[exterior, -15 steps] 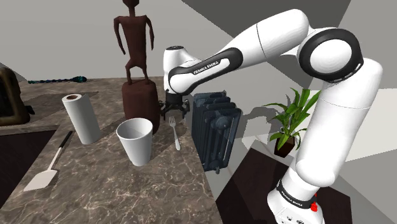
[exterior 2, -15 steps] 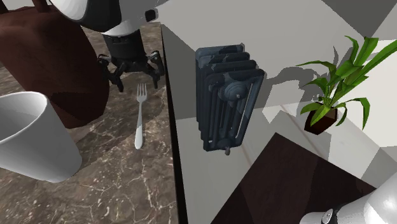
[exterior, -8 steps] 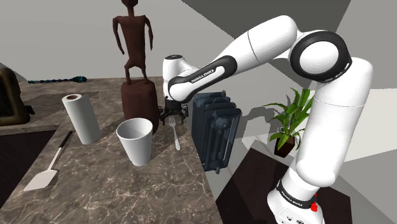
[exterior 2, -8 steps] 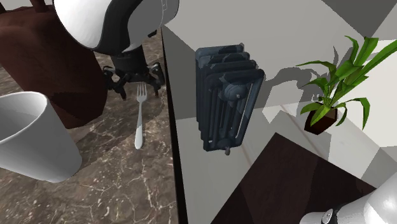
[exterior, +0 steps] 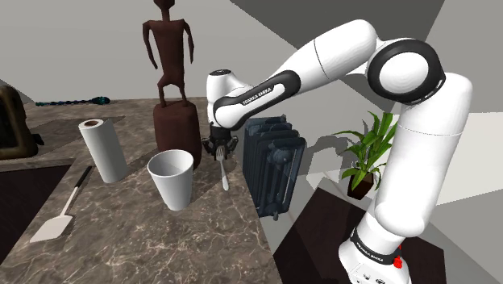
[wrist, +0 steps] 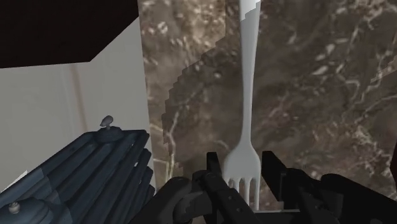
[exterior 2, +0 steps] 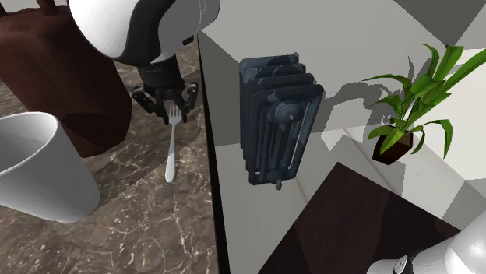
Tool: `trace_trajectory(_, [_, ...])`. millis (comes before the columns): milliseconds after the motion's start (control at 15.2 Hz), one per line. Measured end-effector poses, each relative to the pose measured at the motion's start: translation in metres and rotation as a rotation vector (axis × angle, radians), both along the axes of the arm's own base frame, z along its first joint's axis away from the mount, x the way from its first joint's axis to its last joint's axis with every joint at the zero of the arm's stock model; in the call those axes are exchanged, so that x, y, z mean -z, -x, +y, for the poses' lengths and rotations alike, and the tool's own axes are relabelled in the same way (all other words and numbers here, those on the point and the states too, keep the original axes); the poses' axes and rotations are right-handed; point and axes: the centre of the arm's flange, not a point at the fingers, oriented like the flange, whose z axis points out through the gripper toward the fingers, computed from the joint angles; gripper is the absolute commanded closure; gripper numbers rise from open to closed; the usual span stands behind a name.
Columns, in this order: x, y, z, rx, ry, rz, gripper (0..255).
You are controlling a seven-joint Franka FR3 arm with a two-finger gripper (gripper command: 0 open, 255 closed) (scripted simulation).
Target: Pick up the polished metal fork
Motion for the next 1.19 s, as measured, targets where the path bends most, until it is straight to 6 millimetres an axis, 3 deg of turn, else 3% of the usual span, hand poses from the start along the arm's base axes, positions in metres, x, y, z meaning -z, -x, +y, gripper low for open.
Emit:
trace_trajectory(396, [-0.007,0.001,0.005,-0.005,-0.007,-0.009,255])
trace_trajectory(1188, [-0.069,0.001,0.005,-0.006,-0.008,-0.010,255])
